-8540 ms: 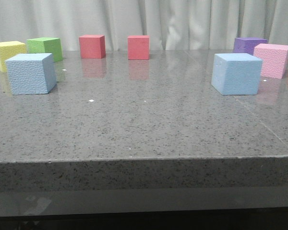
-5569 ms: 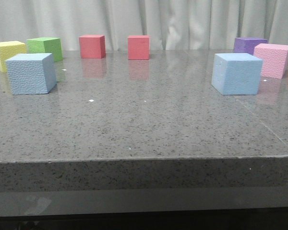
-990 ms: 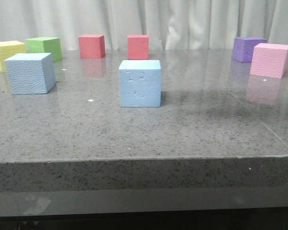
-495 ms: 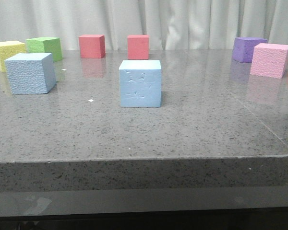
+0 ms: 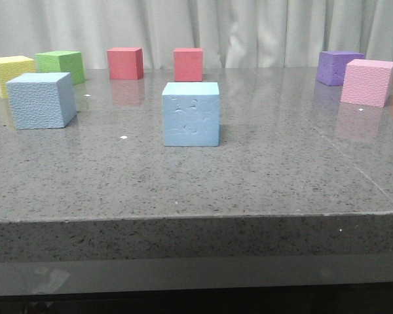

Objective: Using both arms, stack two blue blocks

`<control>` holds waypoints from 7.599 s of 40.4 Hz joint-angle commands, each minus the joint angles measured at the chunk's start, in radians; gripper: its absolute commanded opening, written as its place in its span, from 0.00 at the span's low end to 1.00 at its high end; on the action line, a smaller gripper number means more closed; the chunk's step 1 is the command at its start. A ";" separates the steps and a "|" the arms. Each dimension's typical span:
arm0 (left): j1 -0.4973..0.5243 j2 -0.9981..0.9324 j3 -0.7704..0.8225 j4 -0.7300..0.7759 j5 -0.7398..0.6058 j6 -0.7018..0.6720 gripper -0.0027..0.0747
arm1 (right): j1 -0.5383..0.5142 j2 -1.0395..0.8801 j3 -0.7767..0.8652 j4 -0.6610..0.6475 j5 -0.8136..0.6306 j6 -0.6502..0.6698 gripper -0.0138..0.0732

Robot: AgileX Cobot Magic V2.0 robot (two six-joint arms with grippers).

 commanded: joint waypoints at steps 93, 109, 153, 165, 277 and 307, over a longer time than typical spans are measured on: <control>-0.270 1.230 -0.791 0.003 0.261 -0.232 0.77 | -0.006 -0.005 -0.022 0.006 -0.070 -0.002 0.84; -0.272 1.233 -0.852 0.001 0.327 -0.184 0.58 | -0.006 -0.005 -0.022 0.006 -0.070 -0.002 0.84; -0.582 1.289 -1.209 -0.428 0.670 1.038 0.58 | -0.006 -0.005 -0.022 0.006 -0.070 -0.002 0.84; -0.580 1.325 -1.209 -0.442 0.661 1.067 0.58 | -0.006 -0.005 -0.022 0.006 -0.069 -0.002 0.84; -0.300 0.260 -0.213 -0.328 0.295 0.299 0.16 | -0.007 0.005 -0.017 -0.017 -0.067 -0.002 0.04; -0.263 0.152 -0.146 -0.362 0.257 0.299 0.01 | -0.007 0.005 -0.017 -0.017 -0.064 -0.002 0.02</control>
